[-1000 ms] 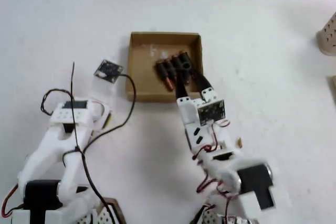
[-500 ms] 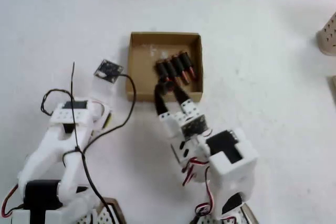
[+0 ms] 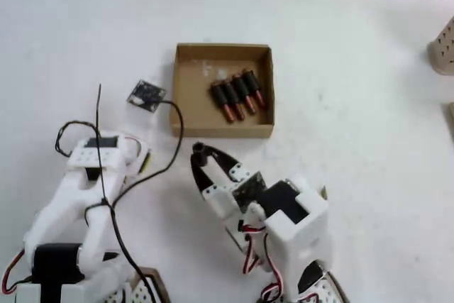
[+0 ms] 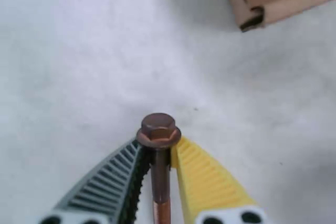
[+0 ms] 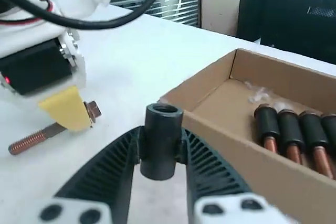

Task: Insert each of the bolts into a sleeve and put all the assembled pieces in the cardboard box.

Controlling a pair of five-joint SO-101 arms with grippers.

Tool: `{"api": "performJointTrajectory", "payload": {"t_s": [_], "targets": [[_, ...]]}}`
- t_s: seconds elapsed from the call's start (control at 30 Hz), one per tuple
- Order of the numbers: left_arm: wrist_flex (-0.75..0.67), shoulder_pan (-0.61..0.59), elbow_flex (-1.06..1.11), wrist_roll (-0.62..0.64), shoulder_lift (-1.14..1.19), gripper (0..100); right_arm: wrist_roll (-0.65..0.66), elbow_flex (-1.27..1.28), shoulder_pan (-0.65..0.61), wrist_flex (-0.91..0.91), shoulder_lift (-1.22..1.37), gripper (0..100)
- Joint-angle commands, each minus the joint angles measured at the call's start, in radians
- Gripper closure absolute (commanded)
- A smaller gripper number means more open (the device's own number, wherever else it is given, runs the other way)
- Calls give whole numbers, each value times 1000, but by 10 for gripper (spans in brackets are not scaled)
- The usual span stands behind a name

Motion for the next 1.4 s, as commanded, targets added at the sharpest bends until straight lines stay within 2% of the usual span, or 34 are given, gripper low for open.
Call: {"api": "performJointTrajectory", "payload": {"t_s": [0.0,0.2,0.43,0.6,0.83,1.0,1.2,1.37], "targets": [[-25,-7,-11,5,-50,976,-38,38,2,-30,-87,983],[-81,-7,-8,12,-51,976,-58,43,22,-28,-104,983],[-238,-7,-5,186,-51,979,-58,43,19,-27,-102,983],[-331,-5,-5,189,-51,979,-58,43,21,-27,-102,983],[-361,44,-5,190,-62,979,-58,40,19,8,-102,983],[-390,85,61,190,-231,979,-58,38,18,12,-102,983],[-624,148,313,192,-503,977,-58,37,18,39,-102,982],[-744,185,466,193,-656,976,-58,37,18,41,-102,982]]}}
